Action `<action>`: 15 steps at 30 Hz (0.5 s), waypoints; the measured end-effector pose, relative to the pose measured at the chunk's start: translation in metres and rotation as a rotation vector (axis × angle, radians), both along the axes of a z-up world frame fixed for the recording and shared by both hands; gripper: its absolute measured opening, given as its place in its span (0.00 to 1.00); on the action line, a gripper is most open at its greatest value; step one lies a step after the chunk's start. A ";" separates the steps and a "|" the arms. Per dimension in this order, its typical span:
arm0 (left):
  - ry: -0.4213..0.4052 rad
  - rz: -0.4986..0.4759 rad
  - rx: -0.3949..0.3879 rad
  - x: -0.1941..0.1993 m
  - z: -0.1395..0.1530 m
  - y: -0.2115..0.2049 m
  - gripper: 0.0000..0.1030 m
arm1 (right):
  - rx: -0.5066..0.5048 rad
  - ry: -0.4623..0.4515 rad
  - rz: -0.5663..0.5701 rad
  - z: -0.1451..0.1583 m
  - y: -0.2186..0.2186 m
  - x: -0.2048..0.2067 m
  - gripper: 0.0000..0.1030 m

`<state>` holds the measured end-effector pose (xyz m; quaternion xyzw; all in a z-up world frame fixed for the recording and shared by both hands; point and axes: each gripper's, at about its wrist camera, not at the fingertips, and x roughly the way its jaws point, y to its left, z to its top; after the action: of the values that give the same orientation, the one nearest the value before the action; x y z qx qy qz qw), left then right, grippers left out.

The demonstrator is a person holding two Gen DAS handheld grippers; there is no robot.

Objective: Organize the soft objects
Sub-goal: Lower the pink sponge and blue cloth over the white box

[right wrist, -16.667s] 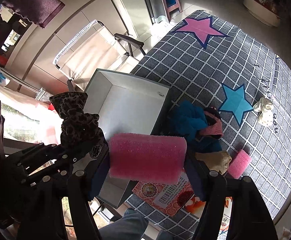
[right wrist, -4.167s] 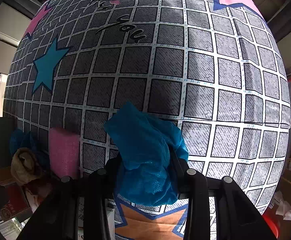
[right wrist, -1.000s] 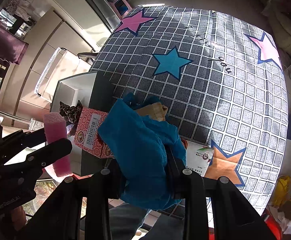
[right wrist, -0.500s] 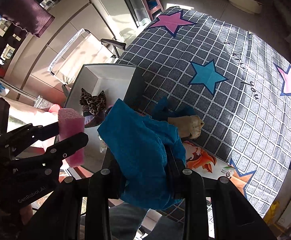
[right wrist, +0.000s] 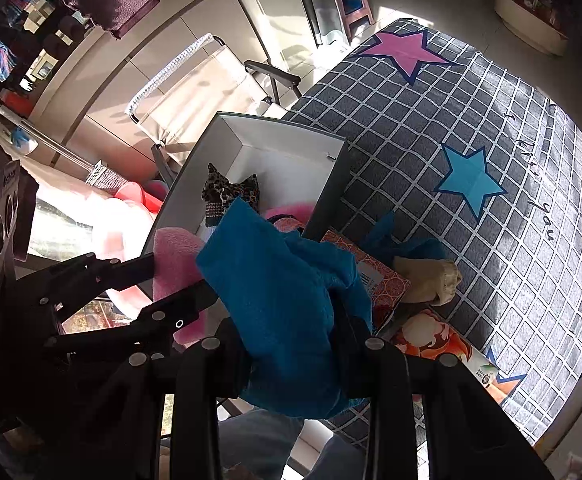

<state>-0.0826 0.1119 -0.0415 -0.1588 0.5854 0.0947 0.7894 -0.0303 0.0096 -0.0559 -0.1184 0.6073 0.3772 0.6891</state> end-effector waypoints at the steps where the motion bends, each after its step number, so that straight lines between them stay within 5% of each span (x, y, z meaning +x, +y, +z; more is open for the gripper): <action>1: 0.004 0.005 0.001 -0.001 -0.001 0.000 0.48 | 0.000 0.002 0.001 -0.001 0.001 0.000 0.33; 15: 0.037 0.061 -0.002 -0.011 -0.018 0.014 0.48 | -0.035 0.037 0.001 -0.016 0.001 -0.002 0.33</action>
<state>-0.0938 0.1256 -0.0592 -0.1756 0.5949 0.1208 0.7750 -0.0323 0.0110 -0.0715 -0.1239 0.6265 0.3690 0.6753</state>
